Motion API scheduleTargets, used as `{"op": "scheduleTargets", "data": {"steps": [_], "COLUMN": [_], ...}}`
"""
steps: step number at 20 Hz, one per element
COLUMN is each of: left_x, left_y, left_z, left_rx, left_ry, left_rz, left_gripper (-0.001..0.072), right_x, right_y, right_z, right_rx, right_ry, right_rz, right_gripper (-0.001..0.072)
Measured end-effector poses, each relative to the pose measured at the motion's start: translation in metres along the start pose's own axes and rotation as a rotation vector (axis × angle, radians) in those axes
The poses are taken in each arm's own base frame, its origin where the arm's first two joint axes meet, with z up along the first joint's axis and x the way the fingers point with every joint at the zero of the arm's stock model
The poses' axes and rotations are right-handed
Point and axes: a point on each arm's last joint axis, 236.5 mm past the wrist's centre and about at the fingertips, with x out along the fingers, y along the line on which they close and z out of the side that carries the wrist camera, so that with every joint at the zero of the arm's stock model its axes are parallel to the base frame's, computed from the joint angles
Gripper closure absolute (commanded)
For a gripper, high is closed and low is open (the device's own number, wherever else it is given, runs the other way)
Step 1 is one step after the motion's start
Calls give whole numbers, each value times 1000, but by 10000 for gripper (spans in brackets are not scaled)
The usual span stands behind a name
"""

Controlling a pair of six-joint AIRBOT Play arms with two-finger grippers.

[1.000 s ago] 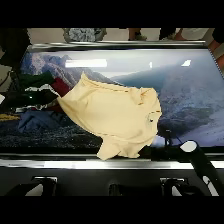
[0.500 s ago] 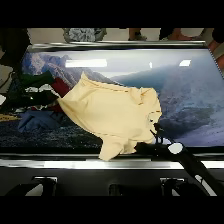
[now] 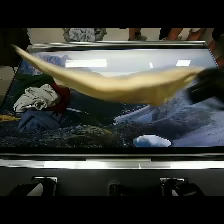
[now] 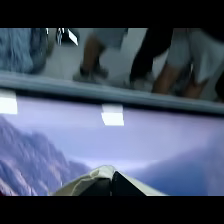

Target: Fold the shirts.

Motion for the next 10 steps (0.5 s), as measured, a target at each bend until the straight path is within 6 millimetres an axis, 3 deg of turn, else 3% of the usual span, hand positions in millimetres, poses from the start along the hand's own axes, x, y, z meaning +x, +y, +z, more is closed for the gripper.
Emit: {"op": "scheduleTargets", "data": {"steps": [1, 2, 4, 7, 10], "left_x": [-28, -53, -98, -142, -154], "left_y": [-13, -26, -49, -69, -71], "left_z": [32, 54, 83, 100, 103], "left_rx": [28, 47, 65, 73, 78], "left_ry": [-86, -155, -261, -350, -365], "left_rz": [10, 10, 8, 7, 22], "left_gripper": [680, 680, 680, 680, 681], "right_x": [-32, -59, -99, -129, -135], "right_y": [-38, -64, -98, -120, -127], "right_z": [27, 42, 55, 58, 57], "right_rx": [-3, 4, 23, 46, 54], "right_ry": [-62, -95, -120, -124, -113], "right_rz": [-100, -168, -259, -320, -341], "right_gripper": [674, 674, 674, 674, 674]}}
